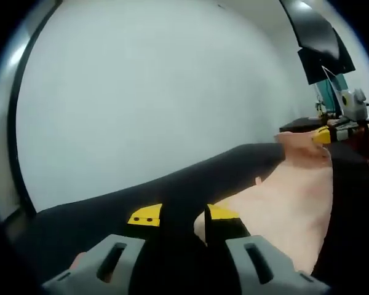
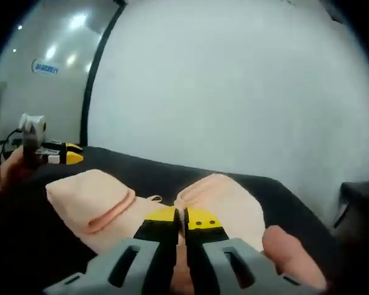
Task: Fold the towel on the table until its edges align and the towel forms a compact rectangular stack.
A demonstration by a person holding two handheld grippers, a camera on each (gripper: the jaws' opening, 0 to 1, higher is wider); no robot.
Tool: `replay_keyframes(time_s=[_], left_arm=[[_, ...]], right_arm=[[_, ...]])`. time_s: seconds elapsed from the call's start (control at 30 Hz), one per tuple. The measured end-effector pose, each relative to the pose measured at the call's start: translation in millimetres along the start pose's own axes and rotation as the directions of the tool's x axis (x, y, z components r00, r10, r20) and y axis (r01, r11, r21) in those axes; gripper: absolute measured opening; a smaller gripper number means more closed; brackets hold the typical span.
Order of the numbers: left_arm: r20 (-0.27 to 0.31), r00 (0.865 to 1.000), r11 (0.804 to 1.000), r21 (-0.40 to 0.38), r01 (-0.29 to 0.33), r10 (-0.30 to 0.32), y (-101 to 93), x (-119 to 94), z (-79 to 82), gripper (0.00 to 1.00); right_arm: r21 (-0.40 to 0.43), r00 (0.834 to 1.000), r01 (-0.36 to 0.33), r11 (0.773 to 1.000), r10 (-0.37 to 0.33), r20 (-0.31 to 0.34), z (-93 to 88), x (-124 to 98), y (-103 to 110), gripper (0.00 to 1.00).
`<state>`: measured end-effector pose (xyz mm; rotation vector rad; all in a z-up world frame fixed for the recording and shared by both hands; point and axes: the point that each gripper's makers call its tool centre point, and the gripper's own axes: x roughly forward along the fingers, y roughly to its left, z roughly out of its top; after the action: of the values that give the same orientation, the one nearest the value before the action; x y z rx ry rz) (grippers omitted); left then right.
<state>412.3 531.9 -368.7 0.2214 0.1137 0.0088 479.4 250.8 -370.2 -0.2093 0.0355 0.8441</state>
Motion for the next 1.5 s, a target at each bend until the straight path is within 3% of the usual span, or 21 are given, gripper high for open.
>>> replay_keyframes(time_s=[0.23, 0.37, 0.6, 0.7, 0.73, 0.77, 0.8, 0.87, 0.93, 0.97, 1.03, 1.1, 1.13, 1.17, 1.2, 1.27, 1.3, 1.37, 1.4, 1.47, 1.5], left_arm=[[-0.028, 1.000, 1.000, 0.000, 0.005, -0.005, 0.1, 1.2, -6.3, 0.27], [-0.030, 1.000, 1.000, -0.004, 0.006, -0.006, 0.5, 1.2, -7.0, 0.27], [-0.034, 0.999, 1.000, -0.008, 0.015, -0.015, -1.9, 1.3, -8.1, 0.27], [-0.018, 0.999, 0.999, -0.018, 0.033, -0.033, -5.9, 1.3, -5.7, 0.27], [-0.018, 0.999, 0.999, -0.021, 0.049, -0.049, -8.7, 2.4, -6.0, 0.27], [-0.024, 0.998, 0.998, -0.027, 0.061, -0.062, -11.6, 3.4, -7.7, 0.27], [-0.028, 0.997, 0.997, -0.027, 0.068, -0.069, -13.1, 4.8, -8.7, 0.27], [-0.030, 0.997, 0.997, -0.032, 0.077, -0.078, -15.2, 5.8, -10.2, 0.27], [-0.020, 0.996, 0.994, -0.077, 0.082, -0.084, -14.1, 6.7, -10.7, 0.27], [-0.017, 0.996, 0.990, -0.111, 0.084, -0.086, -13.7, 6.8, -12.0, 0.27], [-0.028, 0.993, 0.980, -0.167, 0.110, -0.116, -16.2, 7.4, -17.5, 0.27], [-0.033, 0.991, 0.970, -0.210, 0.123, -0.133, -16.1, 8.2, -20.0, 0.27], [-0.024, 0.991, 0.969, -0.211, 0.126, -0.134, -15.7, 7.7, -18.8, 0.27], [-0.015, 0.991, 0.969, -0.213, 0.126, -0.132, -16.1, 7.0, -17.0, 0.27], [-0.010, 0.991, 0.968, -0.215, 0.125, -0.130, -16.3, 6.8, -15.9, 0.27], [-0.008, 0.992, 0.969, -0.214, 0.122, -0.127, -16.4, 6.1, -16.0, 0.27], [-0.014, 0.992, 0.971, -0.208, 0.117, -0.123, -15.2, 6.0, -17.1, 0.27], [-0.023, 0.993, 0.975, -0.194, 0.112, -0.118, -13.7, 5.7, -18.6, 0.27], [-0.024, 0.993, 0.975, -0.191, 0.110, -0.117, -13.8, 5.3, -18.9, 0.27], [-0.025, 0.993, 0.976, -0.188, 0.111, -0.118, -13.1, 5.5, -18.9, 0.27], [-0.026, 0.993, 0.976, -0.187, 0.112, -0.119, -13.1, 5.5, -19.3, 0.27]], right_arm=[[-0.187, 0.986, -0.147, 0.971, 0.130, -0.101, -24.2, 4.3, 50.8, 0.01], [-0.250, 0.981, -0.187, 0.950, 0.166, -0.104, -27.1, 0.9, 67.8, 0.01], [-0.282, 0.972, -0.234, 0.930, 0.216, -0.097, -29.3, -3.8, 83.4, 0.02], [-0.282, 0.959, -0.277, 0.919, 0.246, -0.140, -40.7, -3.6, 88.2, 0.03], [-0.331, 0.950, -0.311, 0.891, 0.280, -0.139, -40.9, -4.3, 91.4, 0.07], [-0.304, 0.939, -0.339, 0.890, 0.304, -0.158, -43.2, -7.0, 93.7, 0.12], [-0.235, 0.925, -0.376, 0.896, 0.350, -0.146, -37.9, -10.3, 98.9, 0.15], [-0.098, 0.886, -0.464, 0.881, 0.457, -0.086, -16.8, -19.7, 106.5, 0.15], [0.021, 0.889, -0.457, 0.889, 0.457, -0.014, 12.5, -19.7, 88.1, 0.14], [0.043, 0.904, -0.427, 0.903, 0.427, 0.015, 26.5, -13.3, 71.3, 0.14], [0.016, 0.945, -0.326, 0.945, 0.326, -0.025, 35.7, 8.5, 31.5, 0.13], [0.018, 0.954, -0.269, 0.963, 0.269, -0.128, 24.6, 36.6, 4.1, 0.12], [0.035, 0.940, -0.252, 0.967, 0.253, -0.229, 8.9, 46.9, -2.9, 0.12], [-0.034, 0.934, -0.272, 0.962, 0.255, -0.250, 4.4, 57.6, -4.5, 0.12], [-0.134, 0.933, -0.309, 0.942, 0.272, -0.237, 4.3, 69.1, -1.7, 0.11], [-0.275, 0.909, -0.370, 0.888, 0.283, -0.307, -13.6, 87.7, -6.9, 0.11], [-0.273, 0.885, -0.409, 0.871, 0.307, -0.349, -23.3, 93.5, -7.1, 0.11], [-0.212, 0.847, -0.489, 0.846, 0.402, -0.349, -27.2, 102.9, 0.0, 0.11], [-0.165, 0.816, -0.536, 0.828, 0.458, -0.354, -28.5, 103.2, 4.9, 0.11], [-0.146, 0.808, -0.548, 0.824, 0.476, -0.347, -26.2, 109.4, 2.9, 0.11], [-0.157, 0.792, -0.573, 0.804, 0.495, -0.357, -28.3, 112.4, 3.9, 0.11]])
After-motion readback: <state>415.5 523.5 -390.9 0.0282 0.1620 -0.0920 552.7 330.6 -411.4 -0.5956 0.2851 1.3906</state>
